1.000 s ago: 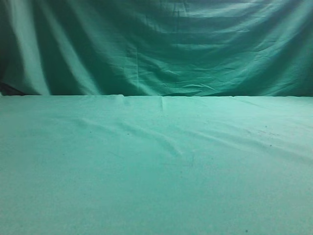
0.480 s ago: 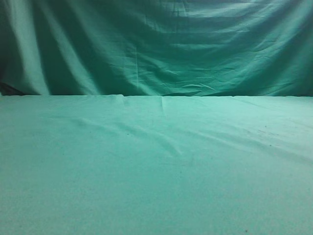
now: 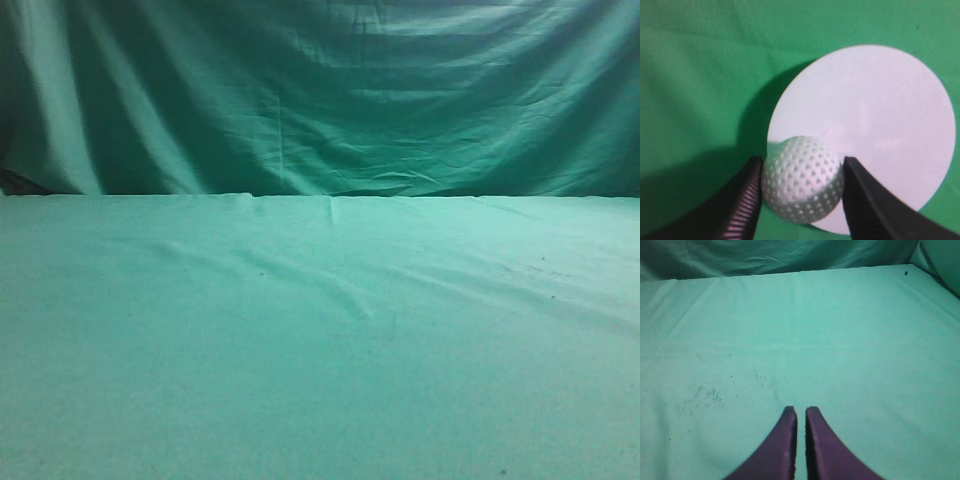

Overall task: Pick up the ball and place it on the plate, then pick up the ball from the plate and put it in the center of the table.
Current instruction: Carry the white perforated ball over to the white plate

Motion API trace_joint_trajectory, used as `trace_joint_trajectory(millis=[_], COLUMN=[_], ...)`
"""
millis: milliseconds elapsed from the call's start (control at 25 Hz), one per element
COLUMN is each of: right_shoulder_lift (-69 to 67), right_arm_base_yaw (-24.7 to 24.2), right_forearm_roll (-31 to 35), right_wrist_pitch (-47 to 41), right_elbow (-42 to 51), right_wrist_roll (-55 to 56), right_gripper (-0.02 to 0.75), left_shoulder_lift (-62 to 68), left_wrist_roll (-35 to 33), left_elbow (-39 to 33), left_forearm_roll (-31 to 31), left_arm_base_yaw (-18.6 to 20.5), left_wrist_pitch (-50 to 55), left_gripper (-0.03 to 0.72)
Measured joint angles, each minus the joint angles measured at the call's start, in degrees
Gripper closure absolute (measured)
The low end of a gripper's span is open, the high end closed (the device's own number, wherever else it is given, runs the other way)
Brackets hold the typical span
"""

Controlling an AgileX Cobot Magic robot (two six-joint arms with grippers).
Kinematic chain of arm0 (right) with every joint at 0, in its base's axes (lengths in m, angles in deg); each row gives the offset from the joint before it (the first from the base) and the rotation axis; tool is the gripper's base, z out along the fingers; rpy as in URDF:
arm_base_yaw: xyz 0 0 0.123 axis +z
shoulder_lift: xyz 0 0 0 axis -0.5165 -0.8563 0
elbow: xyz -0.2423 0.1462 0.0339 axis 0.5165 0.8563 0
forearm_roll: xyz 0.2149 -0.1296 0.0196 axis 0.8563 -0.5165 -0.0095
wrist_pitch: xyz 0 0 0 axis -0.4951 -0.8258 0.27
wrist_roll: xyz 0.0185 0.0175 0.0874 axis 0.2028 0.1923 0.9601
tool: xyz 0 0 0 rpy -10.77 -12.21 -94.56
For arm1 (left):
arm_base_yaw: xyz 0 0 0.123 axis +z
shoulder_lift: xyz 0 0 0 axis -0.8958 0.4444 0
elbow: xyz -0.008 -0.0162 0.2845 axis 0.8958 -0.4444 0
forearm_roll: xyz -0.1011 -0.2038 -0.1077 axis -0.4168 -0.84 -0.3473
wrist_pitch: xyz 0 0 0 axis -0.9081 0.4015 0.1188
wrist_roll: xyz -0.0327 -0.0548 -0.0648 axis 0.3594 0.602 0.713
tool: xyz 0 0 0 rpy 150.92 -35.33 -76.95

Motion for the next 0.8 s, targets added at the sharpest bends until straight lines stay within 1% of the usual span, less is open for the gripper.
trace_joint_trajectory(millis=[80,160,240,360,400,480,560,600,720,800], right_shoulder_lift=[0.0,0.0,0.0,0.0,0.0,0.0,0.0,0.0,0.0,0.0], right_arm_base_yaw=[0.0,0.0,0.0,0.0,0.0,0.0,0.0,0.0,0.0,0.0], right_forearm_roll=[0.0,0.0,0.0,0.0,0.0,0.0,0.0,0.0,0.0,0.0], right_wrist_pitch=[0.0,0.0,0.0,0.0,0.0,0.0,0.0,0.0,0.0,0.0], right_elbow=[0.0,0.0,0.0,0.0,0.0,0.0,0.0,0.0,0.0,0.0], right_wrist_roll=[0.0,0.0,0.0,0.0,0.0,0.0,0.0,0.0,0.0,0.0], right_gripper=[0.682,0.682,0.682,0.682,0.682,0.682,0.682,0.682,0.682,0.682], left_shoulder_lift=[0.0,0.1,0.2,0.2,0.2,0.2,-0.2,-0.9,-3.6,-5.9], left_wrist_roll=[0.0,-2.0,-6.6,-13.5,-16.0,-20.7,-24.8,-26.7,-29.0,-29.7], left_elbow=[1.0,3.1,5.6,10.1,11.6,14.0,15.0,15.0,15.3,15.3], left_forearm_roll=[-1.8,-5.4,-10.7,-22.1,-26.2,-32.7,-38.0,-39.7,-41.6,-41.7], left_arm_base_yaw=[0.0,0.1,0.1,0.1,0.1,0.1,0.1,0.1,0.1,-0.4], left_wrist_pitch=[0.2,2.1,5.6,11.4,13.5,16.8,19.2,19.8,20.7,20.7], left_gripper=[0.246,0.098,0.034,0.045,0.133,0.279,0.487,0.57,0.688,0.688])
